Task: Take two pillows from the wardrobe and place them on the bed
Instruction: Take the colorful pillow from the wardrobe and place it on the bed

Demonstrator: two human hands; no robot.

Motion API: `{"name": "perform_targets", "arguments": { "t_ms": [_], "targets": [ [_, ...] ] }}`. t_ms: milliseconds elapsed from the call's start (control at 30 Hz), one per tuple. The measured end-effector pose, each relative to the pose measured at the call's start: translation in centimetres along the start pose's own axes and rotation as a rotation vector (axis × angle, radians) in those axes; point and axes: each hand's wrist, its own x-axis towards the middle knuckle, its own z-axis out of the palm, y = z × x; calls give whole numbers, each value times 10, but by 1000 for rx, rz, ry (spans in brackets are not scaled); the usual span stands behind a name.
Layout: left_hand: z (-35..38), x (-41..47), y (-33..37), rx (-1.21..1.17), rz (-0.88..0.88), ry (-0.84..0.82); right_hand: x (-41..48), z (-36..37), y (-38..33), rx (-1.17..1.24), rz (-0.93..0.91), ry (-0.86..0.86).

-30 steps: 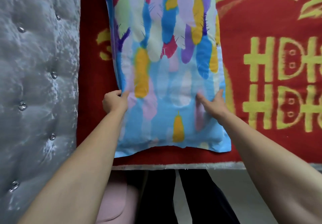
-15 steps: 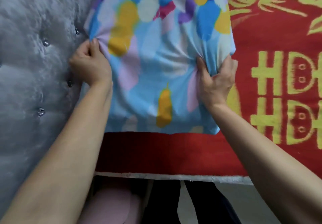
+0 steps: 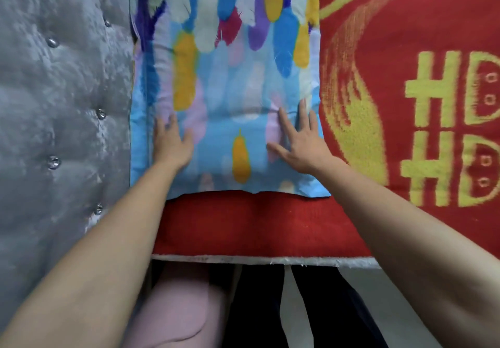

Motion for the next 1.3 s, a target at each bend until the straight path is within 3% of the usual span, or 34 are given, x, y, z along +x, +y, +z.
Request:
{"name": "perform_targets", "arguments": {
  "t_ms": [233,333,467,667,867,1067,1300],
  "targets": [
    [16,-34,-4,171,5,-14,-15,-6,-2,-112,9,40],
    [-7,-47,9,177,28,55,-26,-35,-12,-177,1,177],
    [-75,-72,49,143,261,355,-50,-110,-43,-181,-80,458],
    [-243,-104,136,174,516,812,-88,-269,-110,-191,-241,863],
    [-346,-191,184,228,579,1036,-162,-382,-149,-265,-375,1151],
    [-373,-275,191,226,489,1136,-226,-437,-120,-291,-467,1216],
    [-316,-390,227,264,347,1222,-268,-441,-45,-238,-669,1172]
  ]
}}
